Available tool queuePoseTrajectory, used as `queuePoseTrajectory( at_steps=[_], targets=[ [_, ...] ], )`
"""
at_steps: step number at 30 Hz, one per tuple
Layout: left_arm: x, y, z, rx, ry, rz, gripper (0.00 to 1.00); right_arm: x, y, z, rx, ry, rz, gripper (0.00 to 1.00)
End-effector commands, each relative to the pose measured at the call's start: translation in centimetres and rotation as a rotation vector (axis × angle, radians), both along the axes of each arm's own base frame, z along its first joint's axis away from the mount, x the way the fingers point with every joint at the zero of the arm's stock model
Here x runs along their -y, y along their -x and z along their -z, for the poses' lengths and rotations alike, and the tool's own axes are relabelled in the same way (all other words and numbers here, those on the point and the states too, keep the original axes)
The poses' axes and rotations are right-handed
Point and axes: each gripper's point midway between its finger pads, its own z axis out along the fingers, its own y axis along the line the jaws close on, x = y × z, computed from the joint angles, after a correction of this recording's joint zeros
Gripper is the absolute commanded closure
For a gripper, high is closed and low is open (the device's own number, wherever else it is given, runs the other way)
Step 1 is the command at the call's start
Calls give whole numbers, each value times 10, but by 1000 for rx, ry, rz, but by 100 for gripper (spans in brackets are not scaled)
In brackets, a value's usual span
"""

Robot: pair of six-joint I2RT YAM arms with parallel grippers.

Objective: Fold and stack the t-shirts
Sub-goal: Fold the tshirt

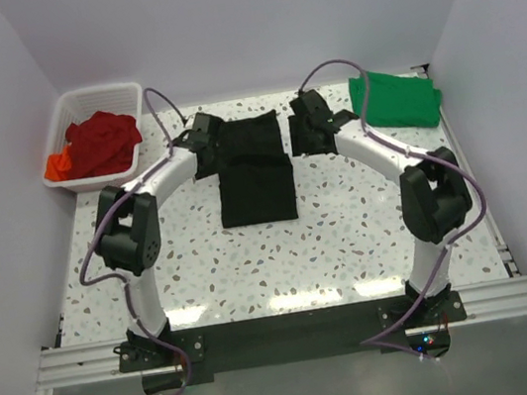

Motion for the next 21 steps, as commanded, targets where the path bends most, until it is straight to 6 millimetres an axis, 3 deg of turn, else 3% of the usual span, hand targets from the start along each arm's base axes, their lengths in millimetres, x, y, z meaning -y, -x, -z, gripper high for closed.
queuePoseTrajectory(
  at_steps=[1, 2, 3, 4, 5, 6, 11, 16, 21],
  targets=[
    [10, 56, -19, -90, 148, 78, 57, -9, 51, 19, -126, -115, -72, 37],
    [10, 65, -17, -105, 162, 91, 57, -12, 59, 21, -133, -141, -87, 37],
    [20, 71, -29, -84, 219, 134, 57, -15, 62, 21, -119, -170, -100, 37],
    [17, 86, -18, -118, 229, 148, 57, -11, 76, 26, -137, -182, -109, 37],
    [20, 92, -19, -115, 247, 171, 58, -19, 85, 27, -154, -226, -144, 37],
    [27, 96, -28, -95, 293, 221, 58, -24, 87, 26, -140, -264, -154, 38],
    [26, 130, -3, -178, 341, 264, 58, -43, 120, 35, -187, -448, -208, 39],
    [17, 152, 14, -213, 436, 224, 58, -57, 125, 42, -182, -552, -221, 39],
    [5, 159, 23, -193, 465, 202, 58, -65, 124, 52, -186, -603, -225, 40]
  ],
)
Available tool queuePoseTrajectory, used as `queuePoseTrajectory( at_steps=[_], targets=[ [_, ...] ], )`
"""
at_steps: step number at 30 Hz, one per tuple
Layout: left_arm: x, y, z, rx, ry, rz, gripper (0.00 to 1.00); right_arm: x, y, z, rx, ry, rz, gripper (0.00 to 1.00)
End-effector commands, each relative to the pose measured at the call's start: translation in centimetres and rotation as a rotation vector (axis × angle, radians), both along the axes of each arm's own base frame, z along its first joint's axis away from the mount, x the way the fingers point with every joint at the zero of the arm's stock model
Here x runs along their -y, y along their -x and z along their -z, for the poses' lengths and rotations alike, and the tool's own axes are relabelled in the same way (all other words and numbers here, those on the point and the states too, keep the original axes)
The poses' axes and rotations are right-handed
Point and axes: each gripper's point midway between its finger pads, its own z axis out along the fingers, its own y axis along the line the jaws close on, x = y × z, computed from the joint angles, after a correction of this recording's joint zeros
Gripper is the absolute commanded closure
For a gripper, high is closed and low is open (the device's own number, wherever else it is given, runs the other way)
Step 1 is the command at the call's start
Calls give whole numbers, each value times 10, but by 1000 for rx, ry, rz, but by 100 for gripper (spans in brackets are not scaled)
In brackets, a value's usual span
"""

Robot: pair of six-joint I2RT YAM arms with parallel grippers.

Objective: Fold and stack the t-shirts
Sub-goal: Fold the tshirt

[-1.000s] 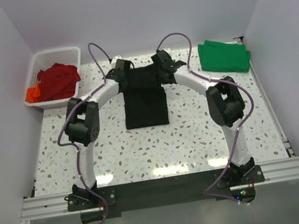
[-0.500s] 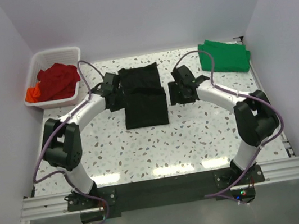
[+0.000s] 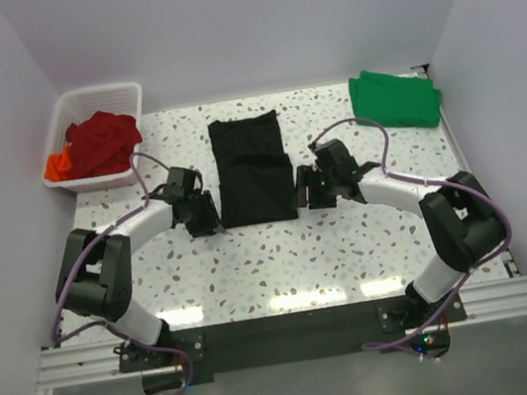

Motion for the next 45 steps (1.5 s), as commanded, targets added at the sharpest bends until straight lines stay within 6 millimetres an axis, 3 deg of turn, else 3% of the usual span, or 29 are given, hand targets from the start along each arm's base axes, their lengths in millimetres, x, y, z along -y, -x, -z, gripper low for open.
queuePoseTrajectory(
  at_steps=[1, 7, 21, 26, 30, 32, 33, 36, 45],
  targets=[
    [6, -13, -18, 105, 121, -15, 57, -24, -12, -16, 59, -140, -20, 40],
    [6, -18, -8, 119, 183, -14, 58, -22, -13, 11, 5, -118, 8, 48],
    [19, -18, -2, 77, 288, 15, 59, -28, -12, 30, -20, -152, 10, 52],
    [18, -16, 2, 58, 283, 13, 61, -31, -8, 36, -42, -166, 4, 58],
    [18, -11, 6, 36, 285, 7, 73, -33, -6, 35, -53, -176, -9, 69],
    [19, -8, 9, 31, 292, 7, 79, -34, -4, 36, -63, -181, -17, 79],
    [19, -8, 10, 27, 294, 5, 88, -35, -3, 35, -67, -183, -21, 86],
    [20, -5, 11, 19, 299, 8, 100, -35, -2, 34, -77, -183, -30, 99],
    [15, 18, -3, 32, 311, -11, 100, -32, 12, 19, -75, -181, -76, 100]
  ],
)
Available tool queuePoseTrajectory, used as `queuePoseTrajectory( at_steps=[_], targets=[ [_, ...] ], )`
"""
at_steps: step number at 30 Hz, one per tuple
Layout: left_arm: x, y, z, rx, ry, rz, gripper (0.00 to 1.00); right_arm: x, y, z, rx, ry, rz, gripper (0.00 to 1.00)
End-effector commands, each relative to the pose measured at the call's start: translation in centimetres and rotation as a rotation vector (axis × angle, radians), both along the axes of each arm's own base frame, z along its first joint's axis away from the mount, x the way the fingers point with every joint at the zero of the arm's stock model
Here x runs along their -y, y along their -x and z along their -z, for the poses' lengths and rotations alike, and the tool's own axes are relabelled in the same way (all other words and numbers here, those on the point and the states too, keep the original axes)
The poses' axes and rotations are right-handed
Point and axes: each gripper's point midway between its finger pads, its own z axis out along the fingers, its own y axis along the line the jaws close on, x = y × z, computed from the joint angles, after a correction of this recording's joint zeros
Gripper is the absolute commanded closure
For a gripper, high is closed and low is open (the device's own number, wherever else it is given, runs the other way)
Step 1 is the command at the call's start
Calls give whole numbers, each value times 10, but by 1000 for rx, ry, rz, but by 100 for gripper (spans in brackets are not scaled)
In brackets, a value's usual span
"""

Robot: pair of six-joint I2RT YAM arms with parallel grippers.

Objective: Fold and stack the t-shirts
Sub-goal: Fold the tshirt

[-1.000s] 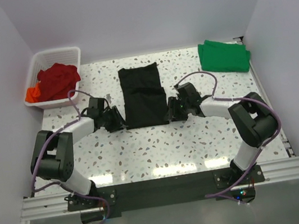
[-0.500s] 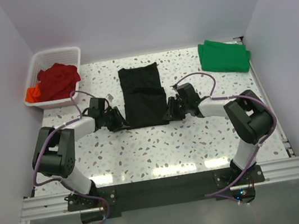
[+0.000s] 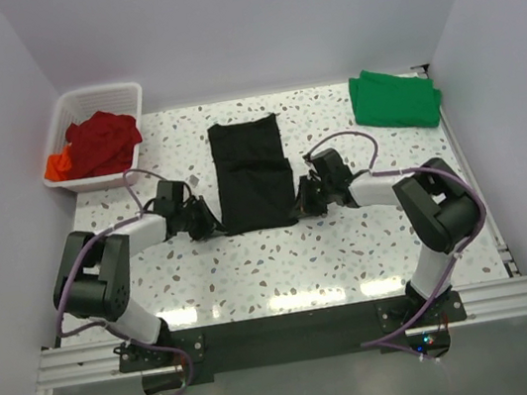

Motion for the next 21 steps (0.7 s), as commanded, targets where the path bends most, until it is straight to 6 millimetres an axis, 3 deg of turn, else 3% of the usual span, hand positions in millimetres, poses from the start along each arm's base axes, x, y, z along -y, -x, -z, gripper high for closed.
queuePoseTrajectory(
  at_steps=[1, 12, 21],
  targets=[
    [-2, 17, -16, 16, 18, -15, 100, 2, 15, -19, 9, -14, -53, 100],
    [4, 65, -33, 54, -74, -47, 100, 16, 67, -39, 21, -17, -99, 100],
    [-5, 100, -41, 48, -154, -122, 100, 24, 121, -37, -21, -9, -136, 100]
  ],
)
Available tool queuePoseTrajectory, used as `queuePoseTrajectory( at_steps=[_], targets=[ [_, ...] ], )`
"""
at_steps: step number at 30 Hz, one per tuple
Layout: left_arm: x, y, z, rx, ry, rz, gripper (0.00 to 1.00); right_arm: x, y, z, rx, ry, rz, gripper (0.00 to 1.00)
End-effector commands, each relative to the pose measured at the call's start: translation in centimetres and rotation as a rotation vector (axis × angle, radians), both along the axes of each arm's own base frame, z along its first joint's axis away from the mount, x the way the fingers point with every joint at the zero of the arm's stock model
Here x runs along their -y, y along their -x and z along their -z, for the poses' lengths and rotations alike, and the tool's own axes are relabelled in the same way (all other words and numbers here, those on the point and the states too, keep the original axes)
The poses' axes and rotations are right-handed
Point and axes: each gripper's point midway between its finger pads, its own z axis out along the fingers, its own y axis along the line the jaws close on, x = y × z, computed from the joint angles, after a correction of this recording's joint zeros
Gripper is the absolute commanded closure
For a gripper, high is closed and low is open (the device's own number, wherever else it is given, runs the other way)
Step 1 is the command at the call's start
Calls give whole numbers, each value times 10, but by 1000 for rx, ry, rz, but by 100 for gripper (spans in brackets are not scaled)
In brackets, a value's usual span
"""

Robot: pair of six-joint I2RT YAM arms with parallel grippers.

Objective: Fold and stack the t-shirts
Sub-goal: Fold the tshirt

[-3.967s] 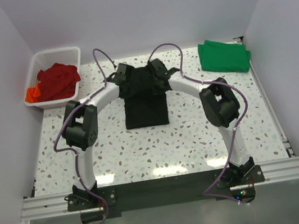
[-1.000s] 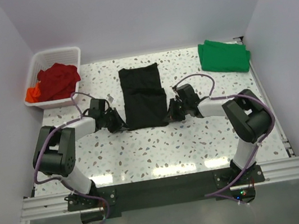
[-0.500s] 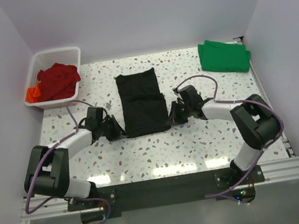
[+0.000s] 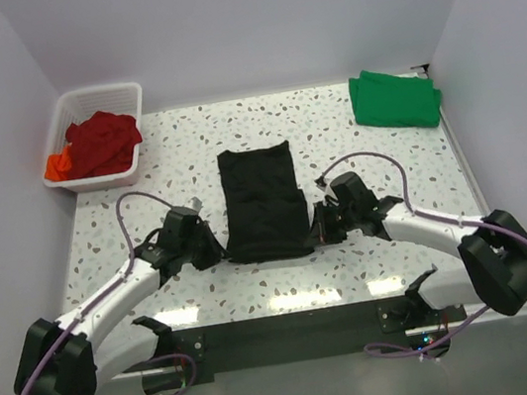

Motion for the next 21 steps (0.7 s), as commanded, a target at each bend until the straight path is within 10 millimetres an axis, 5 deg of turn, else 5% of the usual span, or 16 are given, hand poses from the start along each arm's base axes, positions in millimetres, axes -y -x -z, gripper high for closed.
queuePoseTrajectory(
  at_steps=[1, 11, 21],
  targets=[
    [-16, 18, -1, -19, -75, -104, 100, 5, 30, 0, -39, 9, -19, 100],
    [-21, 28, -24, 39, -117, -166, 100, 0, 36, -36, 26, 5, -27, 100],
    [-11, -36, -94, 221, -224, -181, 100, -8, -10, -83, 182, 69, -14, 100]
  ],
)
